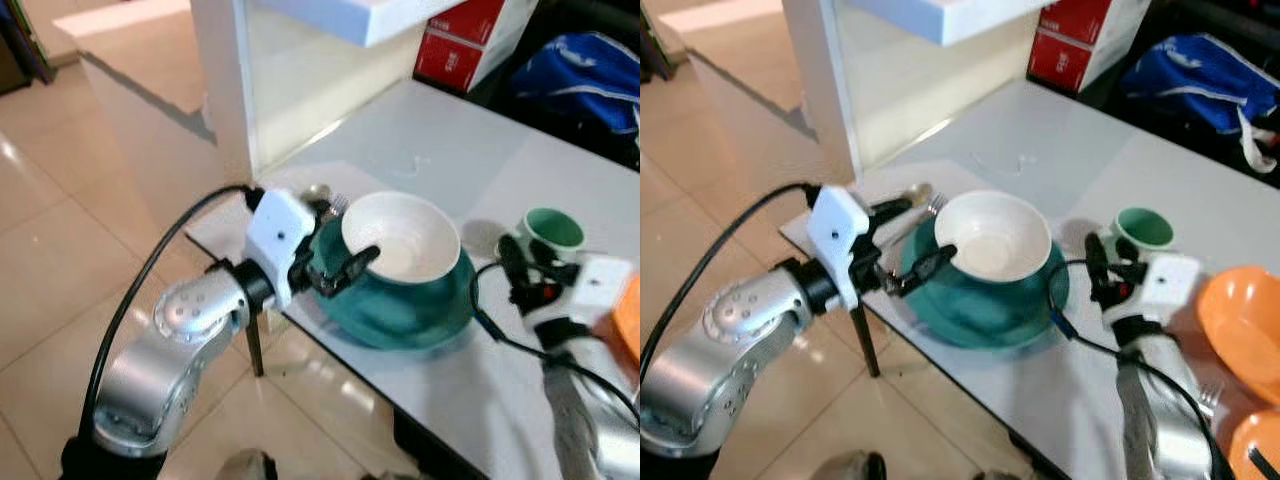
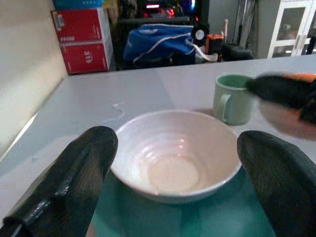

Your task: Setting the table

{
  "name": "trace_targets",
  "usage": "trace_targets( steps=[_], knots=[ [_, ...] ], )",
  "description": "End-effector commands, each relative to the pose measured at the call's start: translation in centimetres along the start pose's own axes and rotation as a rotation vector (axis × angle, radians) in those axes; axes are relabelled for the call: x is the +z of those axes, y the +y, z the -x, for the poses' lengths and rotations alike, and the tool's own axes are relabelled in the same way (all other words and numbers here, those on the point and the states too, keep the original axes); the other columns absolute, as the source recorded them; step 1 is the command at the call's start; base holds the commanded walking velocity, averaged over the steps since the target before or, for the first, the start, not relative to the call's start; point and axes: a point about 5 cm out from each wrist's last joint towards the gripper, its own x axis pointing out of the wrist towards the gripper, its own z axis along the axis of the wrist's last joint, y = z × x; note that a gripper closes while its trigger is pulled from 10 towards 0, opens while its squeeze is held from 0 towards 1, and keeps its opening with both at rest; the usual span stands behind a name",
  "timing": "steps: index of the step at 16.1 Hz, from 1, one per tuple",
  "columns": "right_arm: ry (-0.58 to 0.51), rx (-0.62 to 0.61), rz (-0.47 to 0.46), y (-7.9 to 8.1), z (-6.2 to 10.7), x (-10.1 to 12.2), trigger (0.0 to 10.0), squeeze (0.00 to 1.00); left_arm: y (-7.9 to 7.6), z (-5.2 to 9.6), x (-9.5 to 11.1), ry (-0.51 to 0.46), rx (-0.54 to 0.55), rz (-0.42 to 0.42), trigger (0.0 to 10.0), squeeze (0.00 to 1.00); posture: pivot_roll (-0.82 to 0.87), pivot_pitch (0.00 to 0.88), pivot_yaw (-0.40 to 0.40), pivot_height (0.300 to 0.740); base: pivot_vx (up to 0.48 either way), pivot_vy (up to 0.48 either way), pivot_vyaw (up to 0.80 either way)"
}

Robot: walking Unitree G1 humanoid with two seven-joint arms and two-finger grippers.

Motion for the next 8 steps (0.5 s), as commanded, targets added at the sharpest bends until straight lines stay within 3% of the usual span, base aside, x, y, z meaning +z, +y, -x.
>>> trace_targets(
  steps=[1,4,8],
  knots=[
    [-0.052,-0.028,0.004,0.5,0.9,1.5,10.0,0.00,0.2,0.4,0.4,-0.029,0.040,-0.014,10.0,0.00,0.06,0.055,-0.053,0.740,0.000,0.000,0.00],
    [-0.168,-0.120,-0.030,2.0,3.2,4.3,10.0,0.00,1.8,0.4,0.0,-0.058,0.221,-0.004,10.0,0.00,0.04,0.044,-0.043,0.740,0.000,0.000,0.00],
    [-0.194,-0.252,-0.039,2.1,2.3,6.5,10.0,0.00,1.6,0.3,-0.8,-0.050,0.283,0.022,10.0,0.00,0.01,0.025,-0.036,0.740,0.000,0.000,-0.80]
  ],
)
